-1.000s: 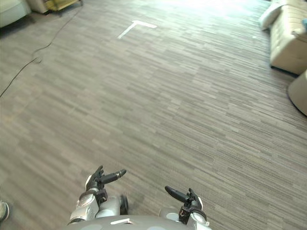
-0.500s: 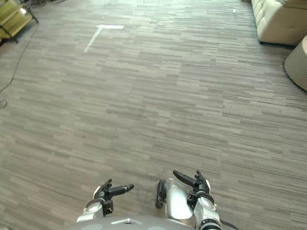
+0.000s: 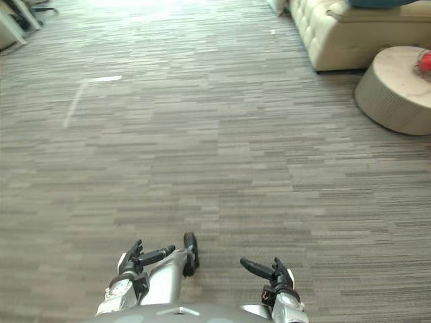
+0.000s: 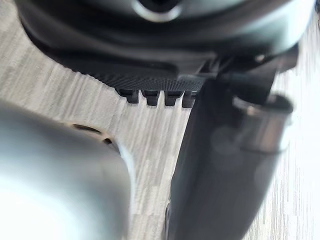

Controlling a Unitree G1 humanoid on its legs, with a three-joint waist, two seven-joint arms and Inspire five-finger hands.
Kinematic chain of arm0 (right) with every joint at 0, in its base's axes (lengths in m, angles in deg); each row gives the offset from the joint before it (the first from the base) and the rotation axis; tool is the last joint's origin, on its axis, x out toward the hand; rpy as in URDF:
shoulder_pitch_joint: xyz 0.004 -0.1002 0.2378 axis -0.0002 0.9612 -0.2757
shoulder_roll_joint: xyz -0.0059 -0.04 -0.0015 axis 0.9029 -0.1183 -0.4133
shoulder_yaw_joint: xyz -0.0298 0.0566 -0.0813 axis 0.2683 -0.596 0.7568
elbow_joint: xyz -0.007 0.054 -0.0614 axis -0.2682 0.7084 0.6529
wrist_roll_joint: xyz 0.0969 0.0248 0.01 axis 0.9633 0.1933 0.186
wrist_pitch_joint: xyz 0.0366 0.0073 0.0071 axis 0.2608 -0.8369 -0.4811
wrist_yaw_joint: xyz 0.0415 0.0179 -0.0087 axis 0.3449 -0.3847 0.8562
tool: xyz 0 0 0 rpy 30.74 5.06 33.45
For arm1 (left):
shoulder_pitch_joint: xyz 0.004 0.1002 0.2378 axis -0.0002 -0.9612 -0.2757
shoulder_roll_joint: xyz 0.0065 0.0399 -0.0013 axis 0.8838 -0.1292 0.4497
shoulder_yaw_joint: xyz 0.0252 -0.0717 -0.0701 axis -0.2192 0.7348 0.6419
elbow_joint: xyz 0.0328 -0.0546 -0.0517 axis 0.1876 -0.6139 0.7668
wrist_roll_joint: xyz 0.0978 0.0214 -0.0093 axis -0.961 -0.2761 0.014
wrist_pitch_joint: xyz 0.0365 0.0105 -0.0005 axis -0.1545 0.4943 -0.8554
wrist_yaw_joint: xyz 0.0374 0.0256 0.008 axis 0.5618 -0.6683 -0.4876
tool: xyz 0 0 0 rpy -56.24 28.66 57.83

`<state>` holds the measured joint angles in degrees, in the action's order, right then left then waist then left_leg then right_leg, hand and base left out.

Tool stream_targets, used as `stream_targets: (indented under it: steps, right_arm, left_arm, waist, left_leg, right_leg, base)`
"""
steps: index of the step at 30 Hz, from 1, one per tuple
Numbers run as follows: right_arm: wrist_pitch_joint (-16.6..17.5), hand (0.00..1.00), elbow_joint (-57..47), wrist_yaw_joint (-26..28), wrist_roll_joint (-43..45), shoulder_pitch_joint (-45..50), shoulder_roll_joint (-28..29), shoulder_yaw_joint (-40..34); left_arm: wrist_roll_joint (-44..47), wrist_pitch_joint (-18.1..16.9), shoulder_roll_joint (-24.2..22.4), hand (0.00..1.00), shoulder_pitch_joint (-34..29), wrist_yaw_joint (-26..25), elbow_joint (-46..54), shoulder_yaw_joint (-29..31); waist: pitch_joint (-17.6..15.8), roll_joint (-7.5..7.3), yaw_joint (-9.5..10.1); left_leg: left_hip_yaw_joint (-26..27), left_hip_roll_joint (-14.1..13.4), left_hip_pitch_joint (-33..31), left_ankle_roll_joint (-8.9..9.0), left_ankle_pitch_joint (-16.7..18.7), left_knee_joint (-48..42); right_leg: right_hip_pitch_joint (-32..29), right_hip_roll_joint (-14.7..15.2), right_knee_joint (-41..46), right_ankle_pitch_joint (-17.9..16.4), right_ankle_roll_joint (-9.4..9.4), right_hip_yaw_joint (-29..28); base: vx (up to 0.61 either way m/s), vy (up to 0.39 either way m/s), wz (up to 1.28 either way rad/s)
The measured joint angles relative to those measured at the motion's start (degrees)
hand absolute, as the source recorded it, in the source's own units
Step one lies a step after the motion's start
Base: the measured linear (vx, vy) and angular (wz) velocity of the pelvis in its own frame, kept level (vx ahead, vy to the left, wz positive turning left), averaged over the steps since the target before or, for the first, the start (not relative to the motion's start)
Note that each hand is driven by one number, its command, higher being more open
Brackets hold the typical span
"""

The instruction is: Pick up cushions and gather them together orderly.

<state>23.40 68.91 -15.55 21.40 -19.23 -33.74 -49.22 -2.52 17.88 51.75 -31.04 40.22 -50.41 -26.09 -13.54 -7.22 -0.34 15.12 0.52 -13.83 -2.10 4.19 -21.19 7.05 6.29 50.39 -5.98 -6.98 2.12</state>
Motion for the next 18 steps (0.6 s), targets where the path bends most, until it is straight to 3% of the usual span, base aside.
stream_targets:
  steps: [1,2,3,4,5,6,7,8,9,10,11,12,13,14,15,16,17,18]
  right_arm:
    - [0.1,1.0,0.2,0.0,-0.1,-0.2,0.0,0.1]
    - [0.1,1.0,-0.5,0.2,-0.2,-0.6,-0.4,0.3]
    - [0.4,1.0,-1.8,0.5,-0.2,-0.5,-0.7,0.3]
    - [0.9,1.0,-2.8,0.7,-0.5,-0.5,-1.3,0.5]
    - [1.5,1.0,-4.1,1.1,-0.6,-0.6,-1.8,0.3]
    - [1.8,1.0,-4.5,1.2,-0.7,-1.0,-2.2,0.3]
    - [2.0,1.0,-4.3,1.3,-0.7,-2.1,-2.6,0.4]
    - [1.9,1.0,-4.3,1.2,-0.7,-2.3,-2.6,0.4]
    - [1.8,1.0,-4.3,1.3,-0.5,-2.4,-2.4,0.3]
    - [1.6,1.0,-3.5,1.3,-0.5,-3.2,-3.2,0.2]
    - [1.5,1.0,-3.2,1.1,-0.6,-4.0,-3.6,0.0]
    - [1.5,1.0,-3.3,1.0,-0.6,-4.0,-3.5,-0.4]
    - [1.3,1.0,-3.2,0.9,-0.6,-3.9,-3.3,-1.1]
    - [0.5,1.0,-4.0,0.8,-0.1,-2.7,-2.9,-2.3]
    - [0.5,1.0,-4.2,0.8,-0.1,-2.4,-2.9,-2.3]
    - [0.5,1.0,-5.0,1.1,0.1,-1.6,-2.7,-1.8]
    - [0.1,1.0,-5.6,1.1,0.0,-1.4,-3.1,-1.9]
    - [0.0,1.0,-5.5,1.0,0.0,-1.4,-3.0,-1.8]
  left_arm:
    - [0.0,0.5,0.4,1.0,0.4,0.0,-1.1,-0.3]
    - [0.0,1.3,0.1,1.0,0.3,-0.2,-2.1,-0.5]
    - [0.0,1.5,-0.6,1.0,-0.3,-0.4,-2.4,-0.8]
    - [0.0,1.4,-1.3,1.0,-0.4,-0.5,-2.4,-1.0]
    - [0.0,1.4,-1.8,1.0,-0.6,-0.5,-2.7,-2.5]
    - [0.0,1.4,-1.9,1.0,-0.5,-0.4,-2.9,-3.2]
    - [0.0,1.4,-2.1,1.0,-0.5,-0.4,-3.9,-3.7]
    - [0.0,1.5,-1.8,1.0,-0.6,-0.3,-4.1,-4.1]
    - [-0.1,1.5,-1.0,1.0,-0.7,0.0,-4.3,-4.7]
    - [0.0,1.5,-1.7,1.0,-0.5,-0.1,-5.4,-4.7]
    - [-0.1,1.5,-2.0,1.0,-0.1,0.1,-5.3,-4.5]
    - [-0.1,1.4,-2.3,1.0,0.0,0.3,-5.1,-4.5]
    - [-0.1,1.3,-3.0,1.0,0.0,0.3,-4.9,-4.2]
    - [-0.1,1.2,-4.1,1.0,-0.3,0.2,-3.7,-3.8]
    - [-0.1,1.2,-4.1,1.0,-0.3,0.3,-3.5,-3.7]
    - [-0.1,0.9,-4.8,1.0,-0.1,0.3,-2.6,-1.8]
    - [0.0,1.0,-6.8,1.0,-0.4,0.3,-0.7,0.8]
    - [0.0,1.0,-7.2,1.0,-0.4,0.4,-0.1,1.9]
  waist:
    - [-0.2,-0.01,-0.4]
    - [-0.6,0.4,-0.45]
    - [-0.9,2.38,-0.73]
    - [-0.8,3.58,-1.12]
    - [-0.9,5.33,-1.46]
    - [-1.0,6.05,-1.74]
    - [-1.2,6.14,-2.69]
    - [-1.2,5.96,-2.91]
    - [-1.4,4.75,-3.86]
    - [-1.7,6.01,-4.09]
    - [-1.6,6.66,-3.17]
    - [-1.7,6.66,-3.21]
    - [-1.7,6.67,-3.6]
    - [-1.4,6.79,-3.92]
    - [-1.4,6.77,-3.91]
    - [-1.6,7.36,-4.05]
    - [-1.7,9.63,-3.54]
    - [-1.9,10.35,-3.07]
  left_leg:
    - [-0.4,0.7,2.3,-0.14,1.9,-0.1]
    - [-1.1,0.9,8.3,0.24,5.3,0.4]
    - [-1.8,0.3,13.2,0.57,6.9,2.3]
    - [-2.4,-0.5,17.1,1.03,8.2,4.5]
    - [-3.5,-1.9,21.6,2.02,9.3,7.5]
    - [-4.0,-3.0,24.5,2.22,9.9,9.6]
    - [-4.3,-4.5,28.8,1.98,10.2,12.5]
    - [-4.4,-4.8,29.7,1.98,10.2,13.1]
    - [-5.2,-5.0,33.4,2.81,10.8,15.6]
    - [-6.6,-6.8,36.2,3.17,10.8,17.1]
    - [-7.9,-6.5,36.4,3.36,9.5,16.9]
    - [-8.2,-5.9,36.8,4.11,7.2,16.7]
    - [-7.6,-6.1,37.8,5.37,5.2,15.2]
    - [-9.0,-7.2,36.4,9.24,2.6,6.4]
    - [-9.3,-7.3,35.7,9.64,2.5,4.5]
    - [-11.4,-9.4,28.7,13.28,0.4,-11.5]
    - [-12.3,-13.7,18.4,15.72,-1.1,-33.9]
    - [-11.6,-15.4,15.1,15.67,-0.7,-41.1]
  right_leg:
    - [-2.6,1.8,6.8,1.7,0.84,1.2]
    - [-6.8,4.0,15.4,-1.4,4.93,3.9]
    - [-10.2,4.5,17.6,-3.5,6.31,5.5]
    - [-13.6,4.1,17.3,-5.0,6.53,6.8]
    - [-18.9,3.2,14.3,-7.4,6.28,8.3]
    - [-22.8,2.5,10.0,-8.6,6.16,9.1]
    - [-27.5,1.7,-4.1,-7.9,5.29,9.9]
    - [-28.2,1.7,-8.7,-7.1,4.68,9.9]
    - [-28.7,2.0,-23.1,2.7,4.05,9.8]
    - [-26.9,0.1,-23.1,5.4,9.26,10.9]
    - [-27.5,-0.5,-20.2,2.8,9.83,10.5]
    - [-27.6,-0.1,-17.0,0.1,9.83,10.5]
    - [-27.3,0.6,-13.3,-2.3,11.04,10.7]
    - [-24.7,0.7,-10.7,-7.1,11.5,11.9]
    - [-23.9,0.6,-11.2,-7.8,11.21,11.9]
    - [-19.8,-0.5,-14.4,-11.0,11.0,12.0]
    - [-15.5,-4.0,-17.9,-11.6,11.34,12.6]
    - [-13.1,-5.5,-19.6,-11.7,11.65,12.6]
  base:
    - [0.76,0.083,0.27]
    - [0.89,0.065,0.18]
    - [0.89,0.065,0.1]
    - [0.73,0.01,0.24]
    - [0.58,-0.049,0.3]
    - [0.88,-0.115,0.49]
    - [0.73,-0.152,0.44]
    - [0.77,-0.244,0.69]
    - [0.85,-0.307,0.57]
    - [1.03,-0.354,0.32]
    - [0.85,-0.263,-0.04]
    - [0.73,-0.215,-0.07]
    - [0.64,-0.228,0.25]
    - [0.61,-0.256,0.25]
    - [0.55,-0.277,0.28]
    - [0.5,-0.232,0.06]
    - [0.5,-0.179,-0.04]
    - [0.61,-0.119,-0.25]
